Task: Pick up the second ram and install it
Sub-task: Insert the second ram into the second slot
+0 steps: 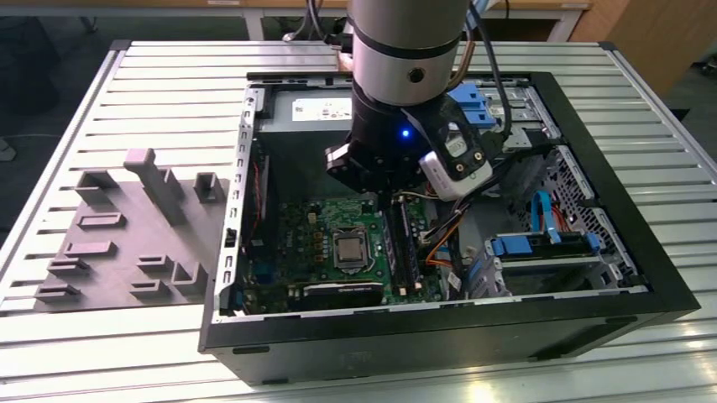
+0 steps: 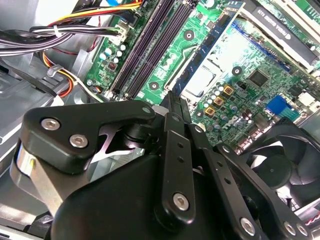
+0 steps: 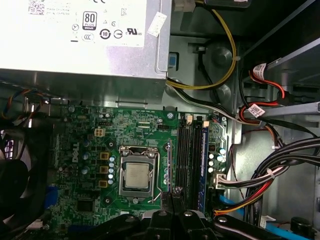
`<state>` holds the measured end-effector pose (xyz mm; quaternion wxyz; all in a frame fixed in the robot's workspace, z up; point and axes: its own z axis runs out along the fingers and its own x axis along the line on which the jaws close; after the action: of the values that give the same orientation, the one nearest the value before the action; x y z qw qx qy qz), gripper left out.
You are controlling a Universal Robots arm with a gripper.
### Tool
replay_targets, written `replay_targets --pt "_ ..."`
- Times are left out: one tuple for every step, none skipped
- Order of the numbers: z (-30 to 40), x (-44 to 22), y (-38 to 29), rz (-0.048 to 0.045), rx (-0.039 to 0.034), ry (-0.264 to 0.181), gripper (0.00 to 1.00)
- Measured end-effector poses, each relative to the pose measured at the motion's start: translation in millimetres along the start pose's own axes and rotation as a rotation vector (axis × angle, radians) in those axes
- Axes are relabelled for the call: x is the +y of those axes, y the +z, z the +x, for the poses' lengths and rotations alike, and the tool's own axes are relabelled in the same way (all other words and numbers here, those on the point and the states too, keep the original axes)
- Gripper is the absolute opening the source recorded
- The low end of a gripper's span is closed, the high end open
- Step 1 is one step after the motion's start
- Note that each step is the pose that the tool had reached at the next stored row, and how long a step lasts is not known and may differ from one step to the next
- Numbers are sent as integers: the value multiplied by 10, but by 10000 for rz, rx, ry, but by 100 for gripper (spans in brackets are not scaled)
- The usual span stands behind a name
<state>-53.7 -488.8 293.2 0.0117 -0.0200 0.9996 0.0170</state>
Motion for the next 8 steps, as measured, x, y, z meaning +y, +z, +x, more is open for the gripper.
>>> replay_targets --pt "0 0 2 0 0 2 12" --pt "0 0 4 0 0 4 12" --pt "0 0 6 -1 -1 6 12" --pt "0 0 9 -1 -1 8 12" --pt "-1 0 11 -1 -1 10 12" --pt "-1 0 14 0 -1 13 12" --pt "-1 -1 16 0 -1 15 12" --pt "-1 -1 18 0 -1 18 12"
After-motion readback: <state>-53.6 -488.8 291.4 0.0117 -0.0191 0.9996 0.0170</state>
